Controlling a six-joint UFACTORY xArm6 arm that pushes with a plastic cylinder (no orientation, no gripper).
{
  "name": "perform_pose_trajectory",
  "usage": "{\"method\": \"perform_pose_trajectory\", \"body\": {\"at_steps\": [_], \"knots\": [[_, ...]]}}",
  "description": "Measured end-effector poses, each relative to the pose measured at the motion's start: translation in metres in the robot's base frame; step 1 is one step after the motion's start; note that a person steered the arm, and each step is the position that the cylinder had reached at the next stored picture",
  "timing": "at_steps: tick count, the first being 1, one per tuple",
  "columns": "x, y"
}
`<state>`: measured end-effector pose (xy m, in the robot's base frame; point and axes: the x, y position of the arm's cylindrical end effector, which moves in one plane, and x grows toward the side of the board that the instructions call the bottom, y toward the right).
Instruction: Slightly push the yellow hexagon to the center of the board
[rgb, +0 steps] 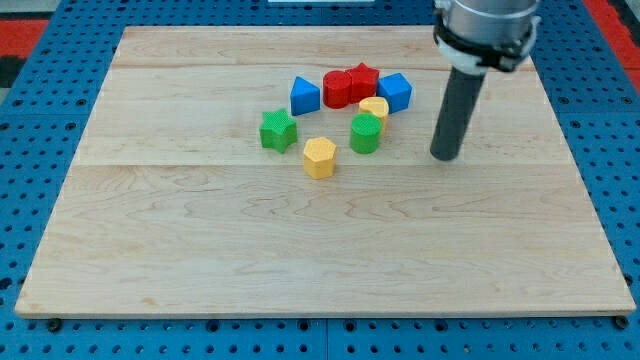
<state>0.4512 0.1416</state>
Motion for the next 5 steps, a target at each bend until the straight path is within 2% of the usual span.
{"method": "perform_pose_trajectory", "body": {"at_steps": [1,2,3,5], "knots": [[0.053,-0.002],[0.069,-0.063],[0.054,-0.144],[-0.01,-0.152]]}}
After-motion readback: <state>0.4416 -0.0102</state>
